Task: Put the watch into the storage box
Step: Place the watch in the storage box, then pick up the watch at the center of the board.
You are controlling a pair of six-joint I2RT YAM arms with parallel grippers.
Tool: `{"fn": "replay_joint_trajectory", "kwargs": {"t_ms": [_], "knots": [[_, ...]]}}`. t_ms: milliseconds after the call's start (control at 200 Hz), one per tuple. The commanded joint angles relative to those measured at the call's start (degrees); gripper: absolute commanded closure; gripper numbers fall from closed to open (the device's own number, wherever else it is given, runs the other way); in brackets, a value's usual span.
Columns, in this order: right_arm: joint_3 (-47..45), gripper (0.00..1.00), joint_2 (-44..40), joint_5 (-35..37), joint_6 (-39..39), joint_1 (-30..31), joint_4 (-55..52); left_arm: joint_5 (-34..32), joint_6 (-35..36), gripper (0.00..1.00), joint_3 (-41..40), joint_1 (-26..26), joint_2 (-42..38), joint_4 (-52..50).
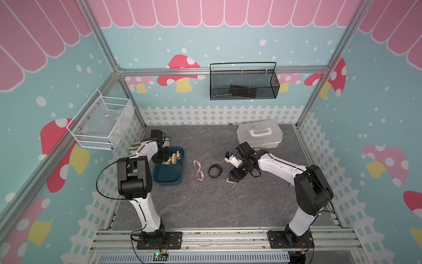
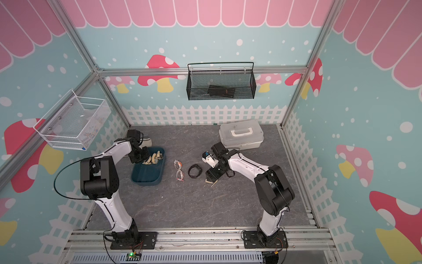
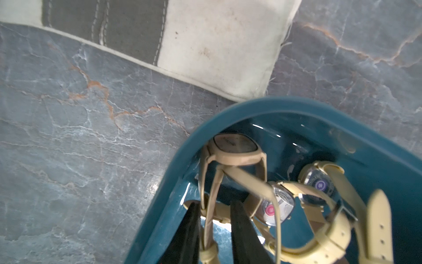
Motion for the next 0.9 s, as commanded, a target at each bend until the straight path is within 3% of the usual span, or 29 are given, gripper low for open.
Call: {"fn": "replay_joint_trajectory", "kwargs": {"t_ms": [0,180,370,640,795,895], "knots": [[-2.10,0.20,-3.48,-2.09,-1.47,0.88,2.93,-0.02,0.09,0.69,0.70,-0.46,-3.52,-0.16],[-3.68,0.21,-4.06,-1.40,-2.95,2.51,3.31,-0.36,0.19,0.67,0.52,-1.86,-9.08,0.00],[-4.40,0.22,-2.17,4.72,-4.79,5.42,2.93,-0.38,1.76,0.66,-2.10,-4.78,-17.68,3.33],[-2.88,0.24,1.63,8.50,-6.06,7.74,2.65,19.33,0.99,0.66,-15.41,-6.25,-28.28,24.52],[-3.30,0.28,2.46,8.93,-6.24,8.01,2.68,22.09,2.42,0.66,-15.71,-8.39,-28.80,25.96],[-3.17,0.37,3.12,8.84,-6.14,8.20,2.98,23.31,3.07,0.66,-15.70,-9.56,-28.99,26.60]]}}
